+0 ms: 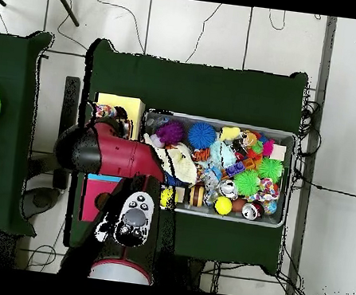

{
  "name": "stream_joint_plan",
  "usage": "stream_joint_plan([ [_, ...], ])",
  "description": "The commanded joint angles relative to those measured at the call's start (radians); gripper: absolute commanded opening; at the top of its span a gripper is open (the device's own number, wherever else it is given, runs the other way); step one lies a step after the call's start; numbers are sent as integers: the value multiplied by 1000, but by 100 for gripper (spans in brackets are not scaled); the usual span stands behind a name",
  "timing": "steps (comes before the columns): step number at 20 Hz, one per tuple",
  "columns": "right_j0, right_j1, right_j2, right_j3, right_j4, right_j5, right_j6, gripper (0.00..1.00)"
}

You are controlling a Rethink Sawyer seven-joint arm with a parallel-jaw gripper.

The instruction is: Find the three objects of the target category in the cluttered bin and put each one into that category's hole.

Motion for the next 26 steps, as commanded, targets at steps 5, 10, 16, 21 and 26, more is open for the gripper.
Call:
stream_joint_plan([
  [5,-47,18,111,87,-10,54,150,0],
  [10,-65,7,140,98,-9,47,145,0],
  [16,-89,-1,175,108,-23,27,133,0],
  [21,-55,13,122,77,-49,37,123,0],
  [26,-65,17,133,75,-63,12,109,0],
])
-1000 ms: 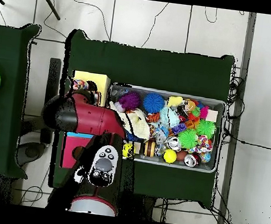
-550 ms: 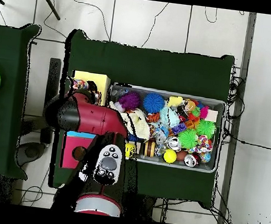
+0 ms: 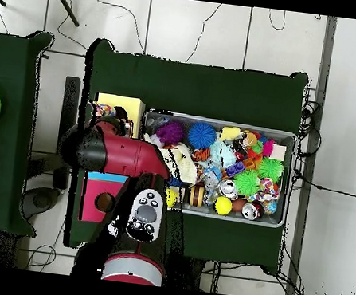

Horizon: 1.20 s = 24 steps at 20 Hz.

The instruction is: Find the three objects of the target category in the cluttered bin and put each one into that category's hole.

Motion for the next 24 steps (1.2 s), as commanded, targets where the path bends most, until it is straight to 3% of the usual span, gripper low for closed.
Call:
stream_joint_plan([
  [1,-19,27,79,58,-67,5,106,0],
  [9,10,73,19,36,-105,-64,116,0],
  [18,68,121,-78,-1,-114,-64,134,0],
  [24,79,141,-95,-8,-111,-77,138,0],
])
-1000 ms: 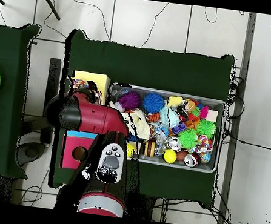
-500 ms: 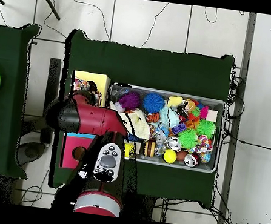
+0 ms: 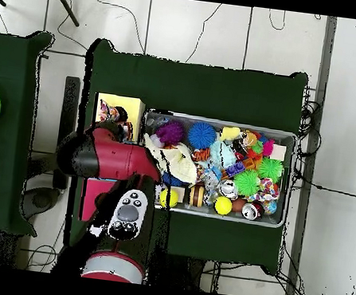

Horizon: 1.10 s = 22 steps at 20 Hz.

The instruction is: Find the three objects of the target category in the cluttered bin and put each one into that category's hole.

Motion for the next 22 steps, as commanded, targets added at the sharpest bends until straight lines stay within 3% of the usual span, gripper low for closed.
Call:
stream_joint_plan([
  [1,0,91,-10,17,-55,-10,137,0],
  [15,-30,148,18,-3,-64,-64,125,0],
  [22,-31,80,34,42,-54,-16,125,0],
])
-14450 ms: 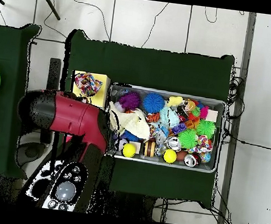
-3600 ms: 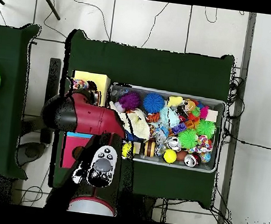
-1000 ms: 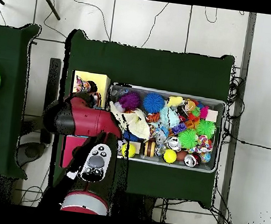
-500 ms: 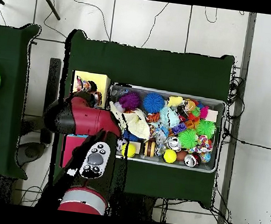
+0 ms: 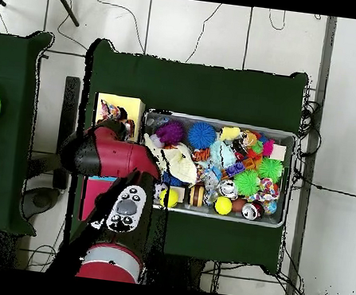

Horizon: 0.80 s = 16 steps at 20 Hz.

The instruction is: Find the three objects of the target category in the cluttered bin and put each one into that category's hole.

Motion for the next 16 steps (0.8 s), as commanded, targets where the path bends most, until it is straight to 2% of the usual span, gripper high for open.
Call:
stream_joint_plan([
  [1,-41,26,54,70,-50,54,125,0],
  [16,-26,-56,45,77,-19,196,124,0],
])
